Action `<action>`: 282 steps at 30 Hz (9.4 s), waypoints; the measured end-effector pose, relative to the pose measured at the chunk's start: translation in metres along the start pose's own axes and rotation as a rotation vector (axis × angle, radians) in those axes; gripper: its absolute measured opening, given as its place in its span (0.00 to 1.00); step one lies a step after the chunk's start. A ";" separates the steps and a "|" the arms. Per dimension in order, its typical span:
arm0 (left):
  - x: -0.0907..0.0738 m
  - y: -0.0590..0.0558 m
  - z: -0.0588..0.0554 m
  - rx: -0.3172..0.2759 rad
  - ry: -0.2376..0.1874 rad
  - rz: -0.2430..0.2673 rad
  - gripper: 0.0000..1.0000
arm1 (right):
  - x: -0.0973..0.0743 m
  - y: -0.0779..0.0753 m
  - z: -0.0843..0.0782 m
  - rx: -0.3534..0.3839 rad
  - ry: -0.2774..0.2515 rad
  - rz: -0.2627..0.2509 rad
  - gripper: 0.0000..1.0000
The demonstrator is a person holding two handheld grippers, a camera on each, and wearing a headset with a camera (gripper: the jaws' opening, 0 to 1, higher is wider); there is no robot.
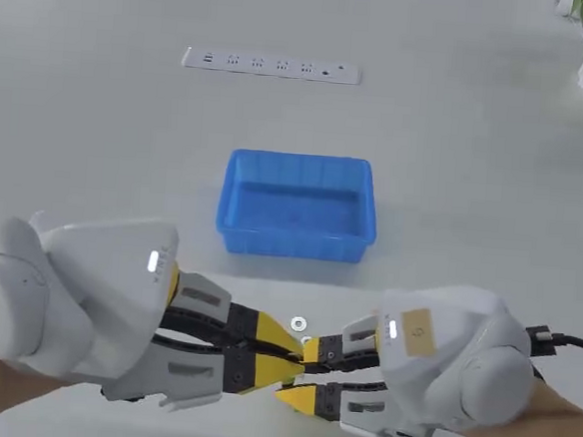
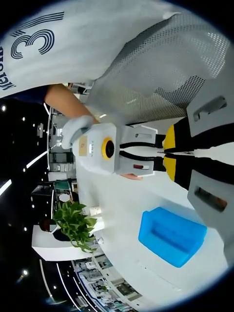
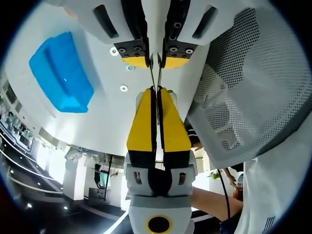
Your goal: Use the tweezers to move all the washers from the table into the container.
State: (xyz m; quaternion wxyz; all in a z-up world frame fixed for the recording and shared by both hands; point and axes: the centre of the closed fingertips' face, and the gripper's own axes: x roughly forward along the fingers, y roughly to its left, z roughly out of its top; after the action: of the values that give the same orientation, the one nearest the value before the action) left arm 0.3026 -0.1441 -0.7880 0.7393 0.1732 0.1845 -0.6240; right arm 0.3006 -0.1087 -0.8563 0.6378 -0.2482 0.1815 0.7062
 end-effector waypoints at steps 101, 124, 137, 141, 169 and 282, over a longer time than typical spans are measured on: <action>0.014 0.037 0.007 -0.029 -0.025 -0.003 0.05 | -0.006 -0.041 -0.024 0.079 0.055 -0.075 0.11; -0.007 0.047 0.048 0.061 -0.044 0.006 0.05 | -0.032 -0.056 0.014 0.058 0.013 -0.138 0.10; -0.041 0.089 0.089 0.190 -0.083 0.078 0.05 | -0.057 -0.110 0.060 -0.033 -0.041 -0.266 0.10; -0.045 0.110 0.092 0.205 -0.084 0.098 0.05 | -0.059 -0.130 0.065 -0.038 -0.050 -0.292 0.10; 0.000 0.194 0.013 0.098 0.025 0.057 0.06 | -0.003 -0.201 -0.004 0.101 0.058 -0.287 0.10; -0.013 0.032 -0.005 0.026 0.034 -0.004 0.06 | 0.010 -0.041 -0.002 0.150 0.067 -0.163 0.14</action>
State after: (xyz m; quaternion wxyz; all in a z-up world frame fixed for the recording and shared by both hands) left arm 0.3316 -0.1255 -0.7857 0.7325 0.1931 0.1894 -0.6247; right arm 0.3411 -0.0969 -0.8612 0.7037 -0.2371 0.2342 0.6275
